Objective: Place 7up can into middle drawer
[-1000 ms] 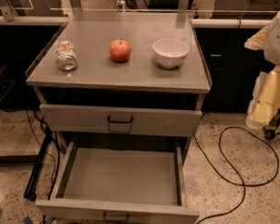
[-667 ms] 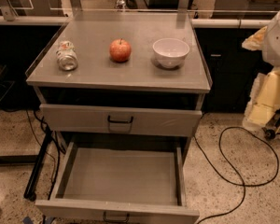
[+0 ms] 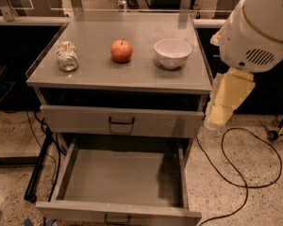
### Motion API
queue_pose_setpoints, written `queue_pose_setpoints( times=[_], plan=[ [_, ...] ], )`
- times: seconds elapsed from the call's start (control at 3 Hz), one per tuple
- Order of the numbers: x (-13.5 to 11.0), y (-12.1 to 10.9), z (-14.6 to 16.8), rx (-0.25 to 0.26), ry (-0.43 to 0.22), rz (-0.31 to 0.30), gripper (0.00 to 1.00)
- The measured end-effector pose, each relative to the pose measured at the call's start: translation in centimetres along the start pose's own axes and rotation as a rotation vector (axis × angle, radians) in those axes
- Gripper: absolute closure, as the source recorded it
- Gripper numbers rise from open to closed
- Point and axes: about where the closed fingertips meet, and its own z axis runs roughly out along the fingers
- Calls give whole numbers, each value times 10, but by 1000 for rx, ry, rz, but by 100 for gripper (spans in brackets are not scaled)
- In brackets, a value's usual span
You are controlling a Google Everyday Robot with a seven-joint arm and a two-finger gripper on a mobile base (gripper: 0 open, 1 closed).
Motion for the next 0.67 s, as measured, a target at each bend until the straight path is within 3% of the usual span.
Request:
queue_pose_setpoints(
  times=[0.33,0.67],
  plan=[
    [-3,-3,1,12,-9,35,0],
    [-14,-33,23,3,31,102,0]
  ],
)
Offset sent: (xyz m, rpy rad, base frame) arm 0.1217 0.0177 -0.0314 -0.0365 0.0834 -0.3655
